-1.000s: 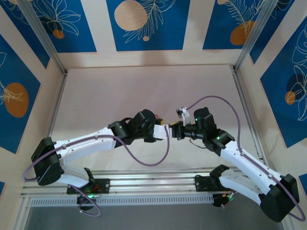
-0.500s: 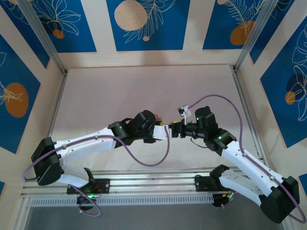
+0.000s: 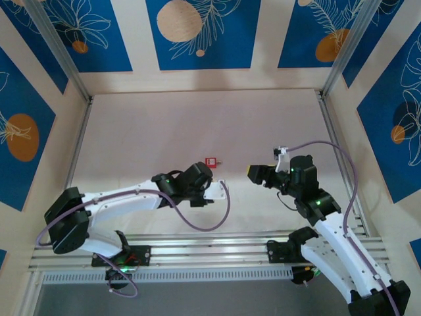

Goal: Unlock with the key

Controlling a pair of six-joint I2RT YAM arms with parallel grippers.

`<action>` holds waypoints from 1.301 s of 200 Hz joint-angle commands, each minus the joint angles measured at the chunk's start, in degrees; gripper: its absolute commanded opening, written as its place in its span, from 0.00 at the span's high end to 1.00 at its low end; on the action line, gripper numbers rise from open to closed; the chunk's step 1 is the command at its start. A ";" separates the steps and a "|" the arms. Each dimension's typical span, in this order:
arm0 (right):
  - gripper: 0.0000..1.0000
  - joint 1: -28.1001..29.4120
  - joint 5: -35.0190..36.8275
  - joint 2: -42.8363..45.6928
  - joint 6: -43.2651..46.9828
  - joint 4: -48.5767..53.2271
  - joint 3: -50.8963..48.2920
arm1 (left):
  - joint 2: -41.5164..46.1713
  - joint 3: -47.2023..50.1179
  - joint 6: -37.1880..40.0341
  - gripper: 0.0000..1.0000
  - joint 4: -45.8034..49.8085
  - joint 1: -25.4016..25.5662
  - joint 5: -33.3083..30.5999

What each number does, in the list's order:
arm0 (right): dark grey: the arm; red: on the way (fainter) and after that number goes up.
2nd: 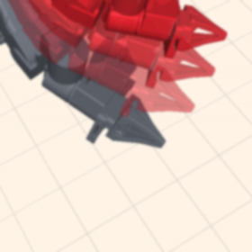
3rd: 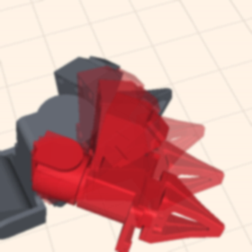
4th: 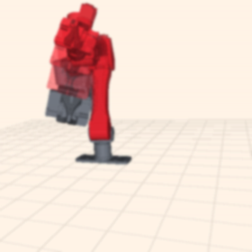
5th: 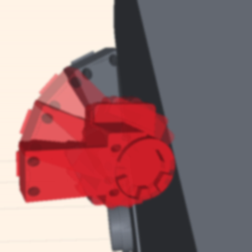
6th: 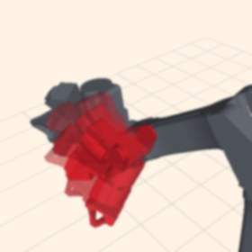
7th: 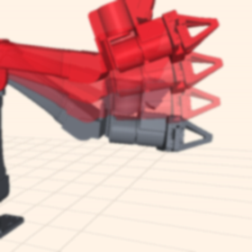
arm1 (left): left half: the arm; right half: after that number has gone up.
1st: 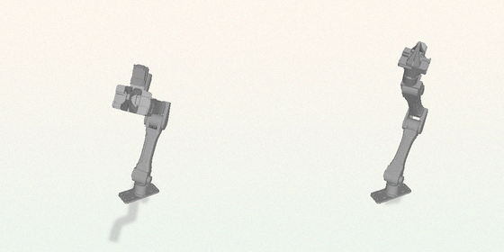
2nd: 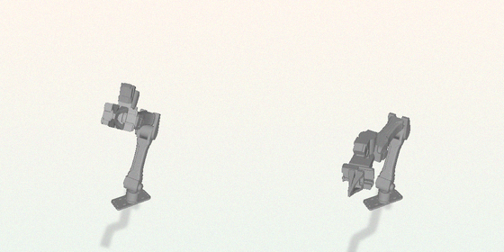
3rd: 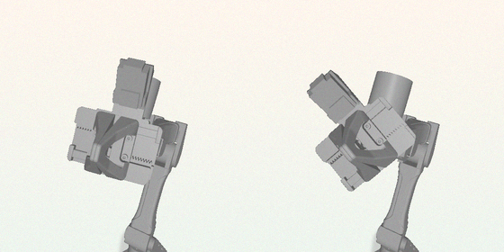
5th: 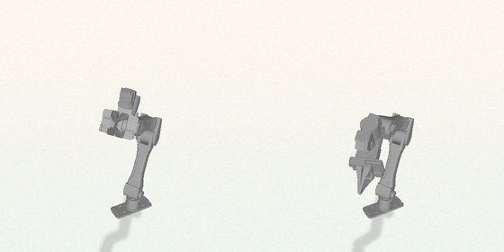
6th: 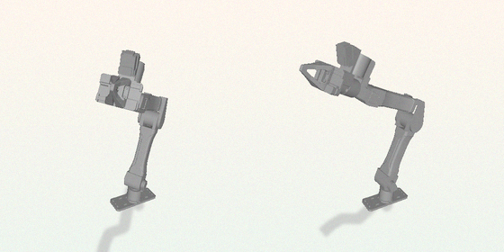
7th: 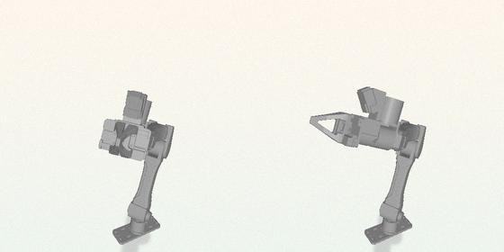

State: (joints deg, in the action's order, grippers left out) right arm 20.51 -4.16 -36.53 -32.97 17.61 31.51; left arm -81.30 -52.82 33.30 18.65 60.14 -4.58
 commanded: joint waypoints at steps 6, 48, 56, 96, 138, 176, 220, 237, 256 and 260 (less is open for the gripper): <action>0.34 -2.12 0.55 0.67 -3.99 -1.13 -2.81 | -5.53 -1.83 -0.70 0.69 4.32 0.24 2.75; 0.34 -3.67 -1.10 0.76 -3.79 -0.82 -3.82 | -12.30 -2.97 3.86 0.75 2.73 -0.46 1.49; 0.34 -3.91 -1.32 0.81 -3.77 -0.69 -3.93 | -13.01 -3.05 4.40 0.76 1.74 -0.63 1.08; 0.34 -4.50 -2.51 1.02 -4.21 -1.38 -5.03 | -15.88 -4.75 6.66 0.76 0.33 -2.63 2.70; 0.34 -4.95 -3.28 0.94 -4.25 -1.70 -5.56 | -19.81 -7.82 8.75 0.76 -0.28 -5.31 2.91; 0.34 -5.39 -3.23 1.55 -3.94 -1.08 -5.67 | -23.14 -10.12 6.69 0.74 -1.01 -8.27 4.57; 0.34 -5.88 -3.35 1.78 -3.67 -0.86 -5.76 | -24.30 -9.77 5.10 0.62 -0.91 -9.35 4.49; 0.34 -6.04 -2.96 1.81 -3.61 -0.51 -5.51 | -24.52 -9.60 4.77 0.58 -1.14 -9.70 4.27; 0.34 -6.23 -2.98 1.99 -3.33 0.05 -5.10 | -24.85 -9.84 4.43 0.55 -0.93 -10.14 4.17; 0.34 -6.21 -3.00 2.12 -3.33 0.14 -5.05 | -24.96 -9.84 4.41 0.54 -0.93 -10.17 3.91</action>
State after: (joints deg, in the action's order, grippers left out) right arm 14.76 -6.44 -35.29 -36.58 17.26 26.44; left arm -104.62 -62.17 38.72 16.27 51.05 -1.72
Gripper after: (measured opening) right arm 0.659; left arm 0.447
